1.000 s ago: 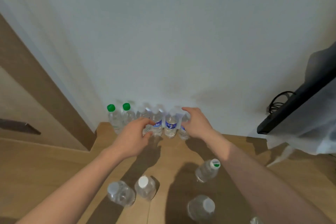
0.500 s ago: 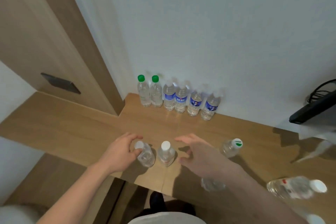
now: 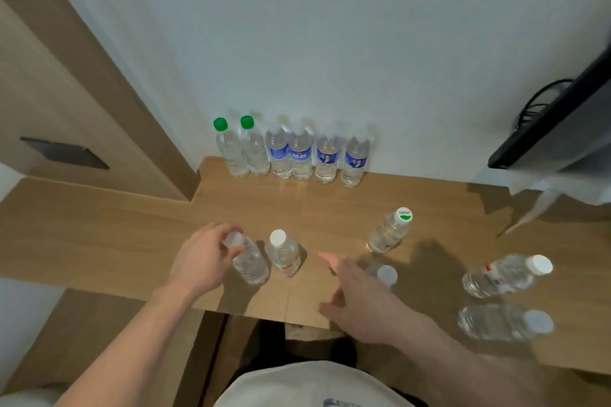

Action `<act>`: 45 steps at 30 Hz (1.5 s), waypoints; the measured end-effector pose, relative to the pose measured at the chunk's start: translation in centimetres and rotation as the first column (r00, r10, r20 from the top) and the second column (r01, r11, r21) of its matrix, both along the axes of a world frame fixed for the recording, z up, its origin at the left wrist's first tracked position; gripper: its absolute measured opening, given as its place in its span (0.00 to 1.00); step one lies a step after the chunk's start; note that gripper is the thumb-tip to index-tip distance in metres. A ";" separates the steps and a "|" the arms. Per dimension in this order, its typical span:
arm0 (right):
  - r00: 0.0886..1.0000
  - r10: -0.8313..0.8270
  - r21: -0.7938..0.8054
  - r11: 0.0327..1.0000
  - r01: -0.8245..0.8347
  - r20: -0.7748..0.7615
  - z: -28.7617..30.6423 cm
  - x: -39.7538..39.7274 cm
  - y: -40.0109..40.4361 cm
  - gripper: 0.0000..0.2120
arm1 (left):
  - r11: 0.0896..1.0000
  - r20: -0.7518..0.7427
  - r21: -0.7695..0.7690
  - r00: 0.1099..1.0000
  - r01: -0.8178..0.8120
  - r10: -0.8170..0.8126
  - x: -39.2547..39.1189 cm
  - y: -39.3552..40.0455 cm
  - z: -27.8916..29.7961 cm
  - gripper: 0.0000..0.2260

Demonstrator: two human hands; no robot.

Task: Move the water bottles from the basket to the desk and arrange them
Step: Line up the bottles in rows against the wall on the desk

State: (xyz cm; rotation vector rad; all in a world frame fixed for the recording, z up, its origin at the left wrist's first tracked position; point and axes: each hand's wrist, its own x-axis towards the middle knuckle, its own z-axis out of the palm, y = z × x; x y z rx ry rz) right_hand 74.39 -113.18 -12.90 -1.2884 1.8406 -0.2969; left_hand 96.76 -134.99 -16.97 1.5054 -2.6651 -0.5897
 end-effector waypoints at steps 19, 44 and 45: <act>0.960 -0.262 -0.198 0.951 0.239 -0.099 -6.3 4.6 -10.0 0.19 | 0.997 0.283 -0.070 0.959 0.044 -0.022 -3.2 -8.2 1.1 0.29; 0.501 -0.859 -0.483 0.485 0.729 -0.105 4.1 -3.1 5.4 0.13 | 0.967 -0.246 -0.058 0.935 0.248 -0.254 -5.0 -6.8 0.2 0.12; 0.476 -0.860 -0.472 0.501 0.726 -0.181 4.0 -4.6 7.0 0.13 | 0.969 -0.260 -0.069 0.933 0.239 -0.249 -5.5 -6.7 1.0 0.11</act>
